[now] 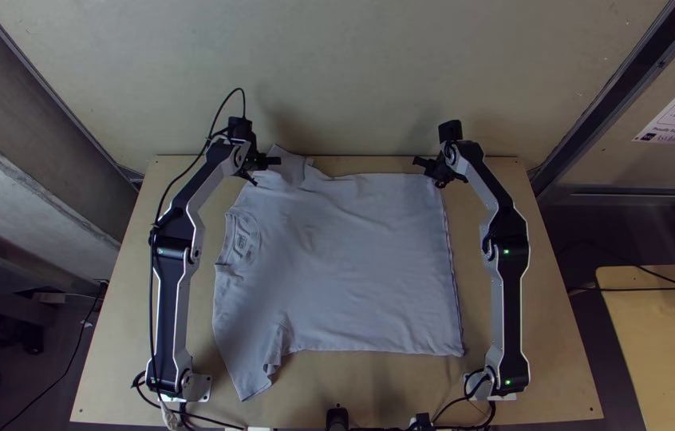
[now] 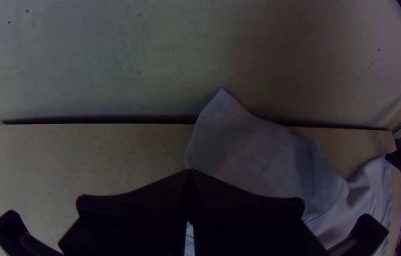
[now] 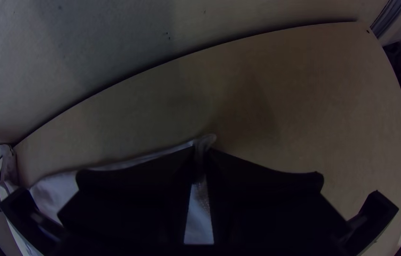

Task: Fold the t-shirt

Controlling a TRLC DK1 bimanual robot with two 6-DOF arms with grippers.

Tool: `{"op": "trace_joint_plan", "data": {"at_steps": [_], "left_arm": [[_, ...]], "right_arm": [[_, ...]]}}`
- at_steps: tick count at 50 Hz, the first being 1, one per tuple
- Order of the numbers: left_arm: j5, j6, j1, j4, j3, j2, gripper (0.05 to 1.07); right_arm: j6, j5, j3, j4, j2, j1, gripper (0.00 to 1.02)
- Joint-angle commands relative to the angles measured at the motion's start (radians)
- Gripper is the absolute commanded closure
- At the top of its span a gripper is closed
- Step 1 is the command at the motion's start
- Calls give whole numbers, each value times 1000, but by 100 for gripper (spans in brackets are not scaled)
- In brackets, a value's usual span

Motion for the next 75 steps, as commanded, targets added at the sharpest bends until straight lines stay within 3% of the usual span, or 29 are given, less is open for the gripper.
{"op": "trace_joint_plan", "data": {"at_steps": [1,27,49,75], "left_arm": [[7,-28,8,-9,-27,-99,105],[15,-25,86,99,-23,-130,105],[49,-23,75,31,-126,-219,105],[79,3,103,137,-531,-498,105]], "right_arm": [[-9,26,31,-1,18,-12,100],[-64,52,73,157,-56,-12,100],[-104,55,-1,67,-134,-12,100],[-116,103,-188,10,-297,25,100]]}}
